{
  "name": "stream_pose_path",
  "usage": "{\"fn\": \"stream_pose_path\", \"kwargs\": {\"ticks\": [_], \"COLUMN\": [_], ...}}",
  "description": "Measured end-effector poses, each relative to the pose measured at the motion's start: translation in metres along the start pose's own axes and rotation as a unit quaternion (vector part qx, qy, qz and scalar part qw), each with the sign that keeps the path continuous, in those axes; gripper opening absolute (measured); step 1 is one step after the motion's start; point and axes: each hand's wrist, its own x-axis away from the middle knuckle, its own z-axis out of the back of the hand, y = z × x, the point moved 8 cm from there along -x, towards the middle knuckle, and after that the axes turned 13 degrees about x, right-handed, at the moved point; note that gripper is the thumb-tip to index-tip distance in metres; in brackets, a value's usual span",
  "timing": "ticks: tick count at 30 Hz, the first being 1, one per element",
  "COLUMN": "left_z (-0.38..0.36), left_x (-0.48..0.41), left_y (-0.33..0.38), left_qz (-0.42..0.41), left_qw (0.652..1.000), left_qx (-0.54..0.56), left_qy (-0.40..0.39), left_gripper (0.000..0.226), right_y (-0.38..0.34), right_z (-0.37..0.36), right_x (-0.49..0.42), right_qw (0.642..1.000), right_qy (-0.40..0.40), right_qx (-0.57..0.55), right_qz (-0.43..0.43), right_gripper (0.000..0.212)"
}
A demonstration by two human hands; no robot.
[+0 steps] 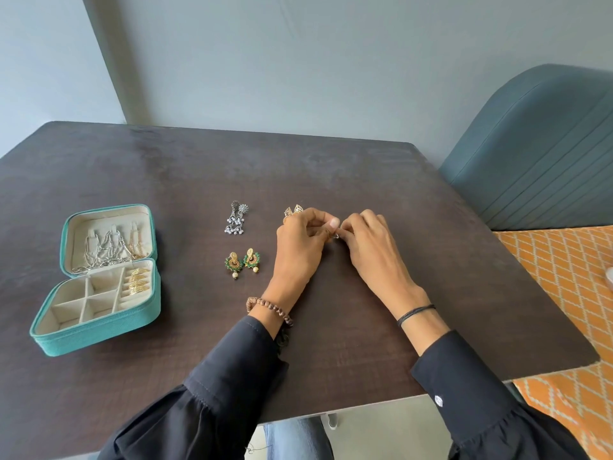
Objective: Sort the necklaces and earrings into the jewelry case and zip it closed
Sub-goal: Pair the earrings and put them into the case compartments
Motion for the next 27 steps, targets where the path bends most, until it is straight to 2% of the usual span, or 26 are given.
{"fn": "stream_pose_path", "kwargs": {"ticks": [4,7,11,14,18,27], "left_z": [-0.001,-0.003,0.000,0.001,-0.001,-0.006], "left_x": [0.001,0.002,0.004,0.005,0.006,0.002], "left_y": [0.001,0.003,0.004,0.006,0.003,-0.002], "left_qz": [-0.004,-0.007,-0.001,0.003,0.013,0.032], "left_qw": [1.000,1.000,1.000,1.000,0.999,0.986], "left_qx": [-0.002,-0.008,0.006,0.024,0.046,0.155], "left_qy": [-0.011,-0.017,-0.014,-0.015,-0.020,-0.044], "left_gripper": [0.005,0.014,0.025,0.023,0.021,0.020], "right_y": [0.000,-0.001,-0.003,0.002,0.012,0.020], "right_z": [0.001,-0.004,0.001,0.008,0.014,0.016], "right_x": [0.005,0.007,0.009,0.008,0.009,0.011], "right_qw": [1.000,0.999,0.998,0.992,0.980,0.949], "right_qy": [0.010,-0.003,-0.020,-0.003,0.012,0.015], "right_qx": [0.005,0.040,-0.058,-0.124,-0.182,-0.290], "right_qz": [-0.011,-0.007,0.002,-0.029,-0.079,-0.125], "right_gripper": [0.013,0.004,0.015,0.024,0.023,0.020]}}
